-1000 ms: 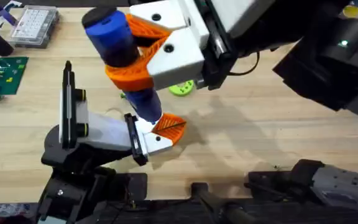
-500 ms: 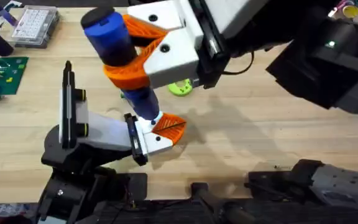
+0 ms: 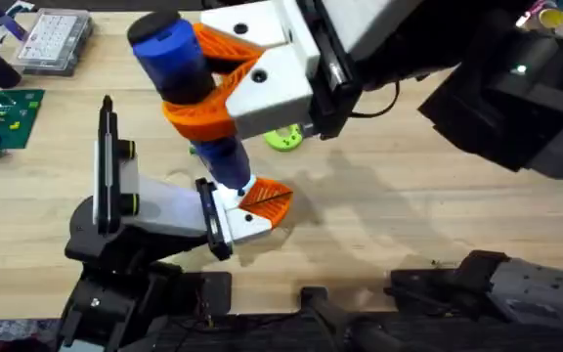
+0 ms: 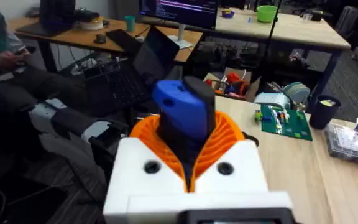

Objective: Pick up the gripper from the table and insert it into the empty holder that is missing its gripper. Then pick up a screw, insert it into the mounting hole, and use the screwdriver to tighten it. Finally, clean up the table by picking up the vegetable and placing it into the bucket.

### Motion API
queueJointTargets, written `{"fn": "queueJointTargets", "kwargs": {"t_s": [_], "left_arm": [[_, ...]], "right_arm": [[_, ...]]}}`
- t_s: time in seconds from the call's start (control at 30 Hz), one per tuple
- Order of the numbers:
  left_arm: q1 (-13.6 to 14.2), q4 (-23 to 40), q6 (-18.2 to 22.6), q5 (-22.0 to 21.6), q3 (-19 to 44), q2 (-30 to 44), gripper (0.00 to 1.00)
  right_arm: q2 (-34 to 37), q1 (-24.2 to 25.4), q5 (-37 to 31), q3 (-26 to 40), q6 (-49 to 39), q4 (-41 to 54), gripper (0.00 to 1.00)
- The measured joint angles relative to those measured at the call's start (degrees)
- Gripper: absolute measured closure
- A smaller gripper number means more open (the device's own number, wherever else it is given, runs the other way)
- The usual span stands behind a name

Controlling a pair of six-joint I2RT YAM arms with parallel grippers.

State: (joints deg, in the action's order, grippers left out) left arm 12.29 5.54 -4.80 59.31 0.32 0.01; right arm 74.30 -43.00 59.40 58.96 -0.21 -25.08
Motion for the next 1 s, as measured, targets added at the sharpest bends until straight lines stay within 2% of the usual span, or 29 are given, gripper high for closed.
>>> {"fn": "queueJointTargets", "kwargs": {"t_s": [1.0], "left_arm": [[0.0,0.0,-0.2,0.0,0.0,0.0,0.986]], "right_arm": [[1.7,-0.5,-0.2,-0.2,0.5,-0.4,0.976]]}}
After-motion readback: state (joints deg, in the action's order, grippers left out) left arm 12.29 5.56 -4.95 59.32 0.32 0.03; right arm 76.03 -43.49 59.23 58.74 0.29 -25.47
